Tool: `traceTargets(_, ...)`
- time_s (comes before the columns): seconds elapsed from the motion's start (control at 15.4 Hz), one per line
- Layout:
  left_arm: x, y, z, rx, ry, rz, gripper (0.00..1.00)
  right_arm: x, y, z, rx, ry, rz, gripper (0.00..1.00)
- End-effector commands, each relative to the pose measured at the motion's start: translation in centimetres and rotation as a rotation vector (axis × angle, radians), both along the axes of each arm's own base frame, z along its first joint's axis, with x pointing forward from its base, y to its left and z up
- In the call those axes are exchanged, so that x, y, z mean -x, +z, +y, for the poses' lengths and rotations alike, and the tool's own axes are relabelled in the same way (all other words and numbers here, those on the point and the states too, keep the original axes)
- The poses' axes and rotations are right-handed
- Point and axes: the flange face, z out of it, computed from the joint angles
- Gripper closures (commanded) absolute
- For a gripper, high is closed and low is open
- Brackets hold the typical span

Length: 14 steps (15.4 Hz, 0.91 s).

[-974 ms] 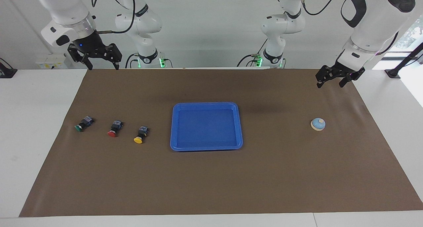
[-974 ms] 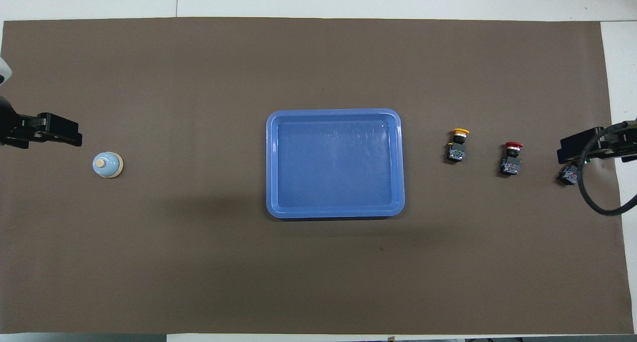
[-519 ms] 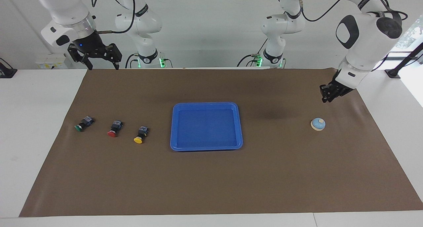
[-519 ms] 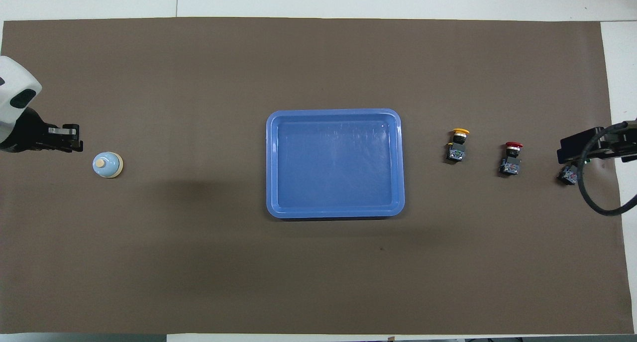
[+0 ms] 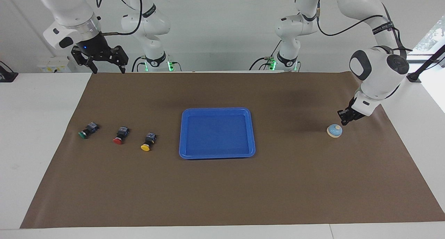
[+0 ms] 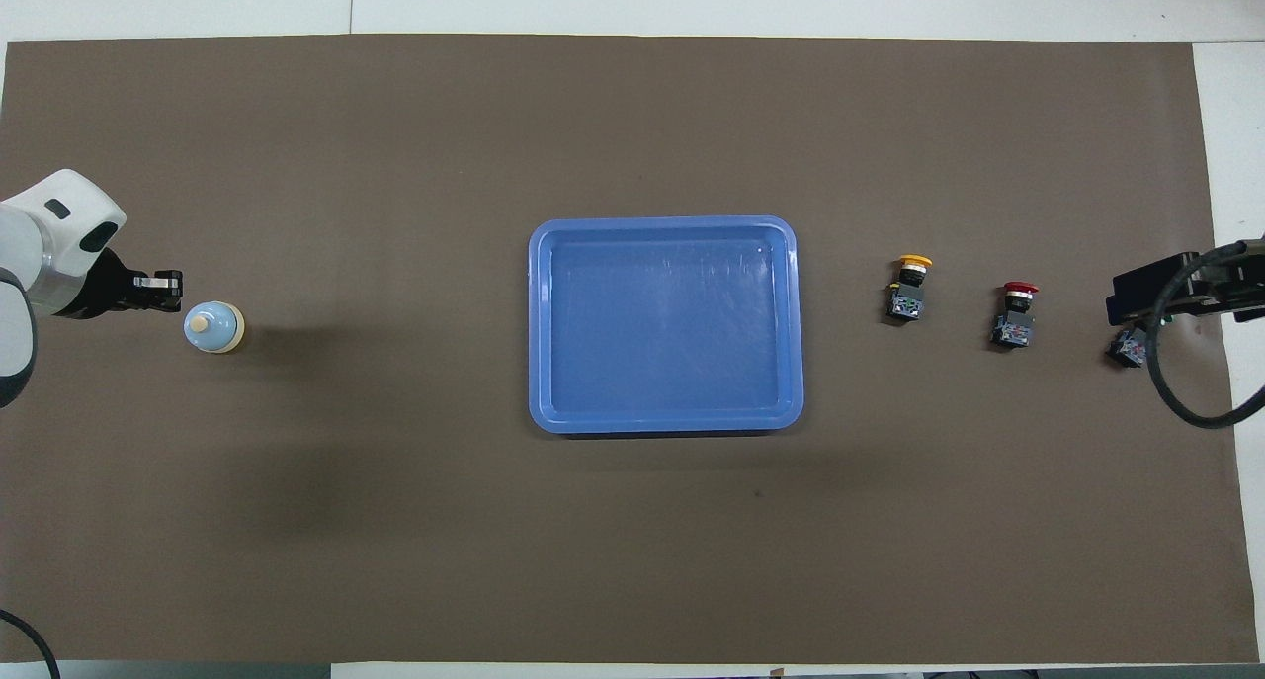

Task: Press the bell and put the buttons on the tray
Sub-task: 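Lower the left gripper onto the white call bell to press it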

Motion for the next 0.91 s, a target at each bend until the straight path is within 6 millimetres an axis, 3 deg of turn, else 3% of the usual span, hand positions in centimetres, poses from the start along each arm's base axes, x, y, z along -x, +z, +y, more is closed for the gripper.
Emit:
traceTargets(0.0,0.4,-2.0,0.8,-0.012,-0.007,-0.010,1.00,0.7,0.1,-0.4,0.001,0.015,0.006,0.00)
traceTargets(0.45,1.6,-6.0,0.6,-0.011,-0.011,-0.007,1.00,0.7,0.1,-0.4,0.001,0.017,0.006,0.00)
traceTargets(0.52,1.8,-6.5,0.6,-0.011,-0.011,-0.007,0.96,0.7,0.1,-0.4,0.001,0.015,0.006,0.00)
traceTargets(0.71,0.2,-4.6,0.0,-0.011,-0.027,-0.004,0.48,0.7,0.1,-0.4,0.001,0.015,0.006,0.00)
traceTargets(0.84,-1.6,-0.6,-0.9,-0.010,-0.043,0.017,0.26,0.7,0.1,-0.4,0.001,0.015,0.006,0.00)
